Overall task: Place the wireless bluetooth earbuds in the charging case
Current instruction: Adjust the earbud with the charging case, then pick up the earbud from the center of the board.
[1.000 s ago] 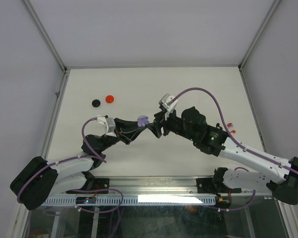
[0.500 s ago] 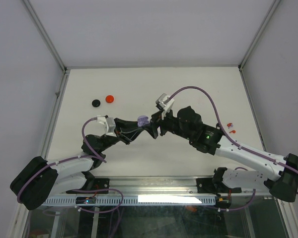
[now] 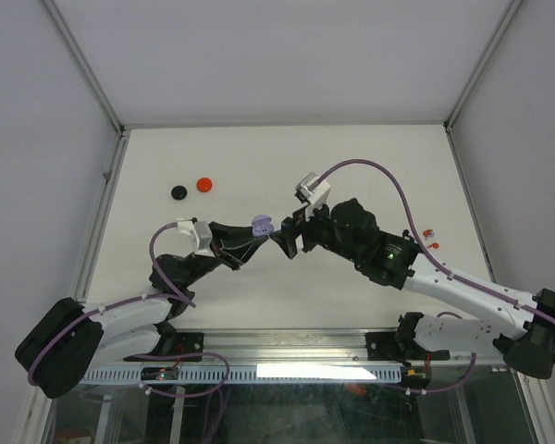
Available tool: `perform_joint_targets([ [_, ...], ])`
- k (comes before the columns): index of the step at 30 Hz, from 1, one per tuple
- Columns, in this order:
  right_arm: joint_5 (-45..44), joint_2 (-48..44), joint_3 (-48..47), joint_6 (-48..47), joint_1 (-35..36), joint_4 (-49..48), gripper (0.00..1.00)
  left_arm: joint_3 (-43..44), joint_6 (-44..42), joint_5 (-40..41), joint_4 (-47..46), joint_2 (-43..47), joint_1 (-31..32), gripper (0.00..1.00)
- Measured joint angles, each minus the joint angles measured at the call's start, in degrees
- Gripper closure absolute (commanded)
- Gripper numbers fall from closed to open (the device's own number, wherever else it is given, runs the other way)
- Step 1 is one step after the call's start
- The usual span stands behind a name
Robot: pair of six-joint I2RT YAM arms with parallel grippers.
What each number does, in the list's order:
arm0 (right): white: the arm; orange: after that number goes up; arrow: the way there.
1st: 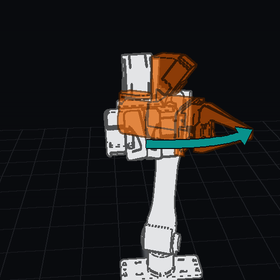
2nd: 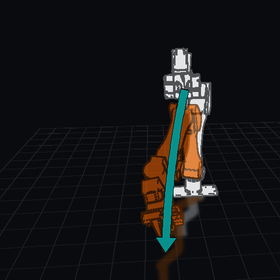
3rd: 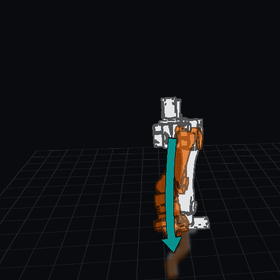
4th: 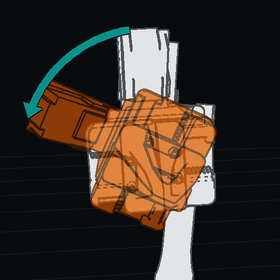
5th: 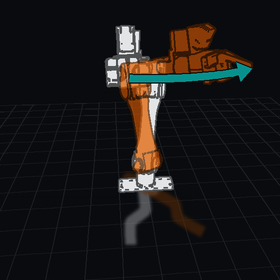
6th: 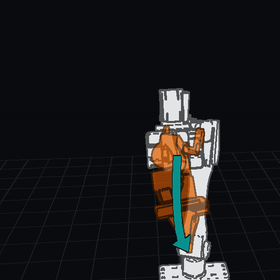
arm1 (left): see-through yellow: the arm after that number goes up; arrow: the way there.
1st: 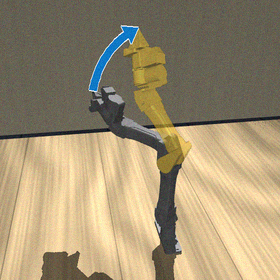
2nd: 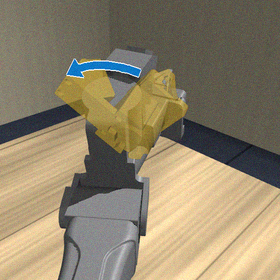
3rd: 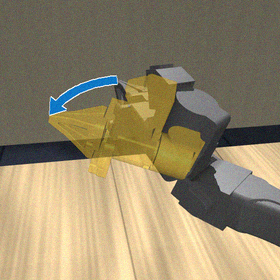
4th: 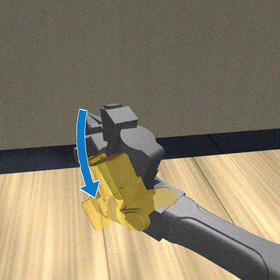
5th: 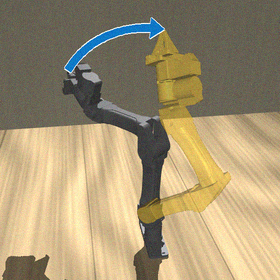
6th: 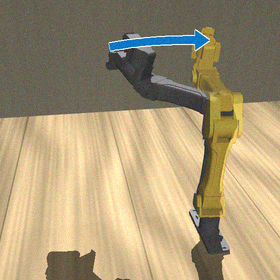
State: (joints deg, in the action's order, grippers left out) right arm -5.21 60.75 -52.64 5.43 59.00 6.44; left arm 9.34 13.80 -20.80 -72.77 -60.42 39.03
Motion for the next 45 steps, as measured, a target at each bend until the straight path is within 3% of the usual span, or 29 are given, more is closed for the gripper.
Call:
perform_joint_targets([
  [7,-6.4,-1.3,-0.7,0.7,-2.1,8.7,0.19,-3.9,-2.1,4.3,3.3,4.3,0.0,1.0],
  [11,-8.1,-1.4,-0.8,3.2,-7.6,14.7,0.19,-5.4,-4.0,6.7,5.7,7.3,0.0,1.0],
  [20,-7.2,0.2,-0.7,9.2,-28.6,24.5,0.19,-7.4,-9.9,10.6,7.9,9.1,0.0,1.0],
  [31,-6.3,5.4,2.9,12.2,-51.6,27.2,0.21,-7.5,-17.4,12.0,8.7,9.0,0.0,1.0],
  [35,-6.9,8.9,2.9,12.5,-58.6,26.9,0.23,-7.6,-17.9,12.0,10.9,10.4,0.0,1.0],
  [45,-10.0,18.6,2.9,14.1,-69.7,23.9,0.42,-8.3,-18.1,12.3,12.8,13.3,0.0,1.0],
])
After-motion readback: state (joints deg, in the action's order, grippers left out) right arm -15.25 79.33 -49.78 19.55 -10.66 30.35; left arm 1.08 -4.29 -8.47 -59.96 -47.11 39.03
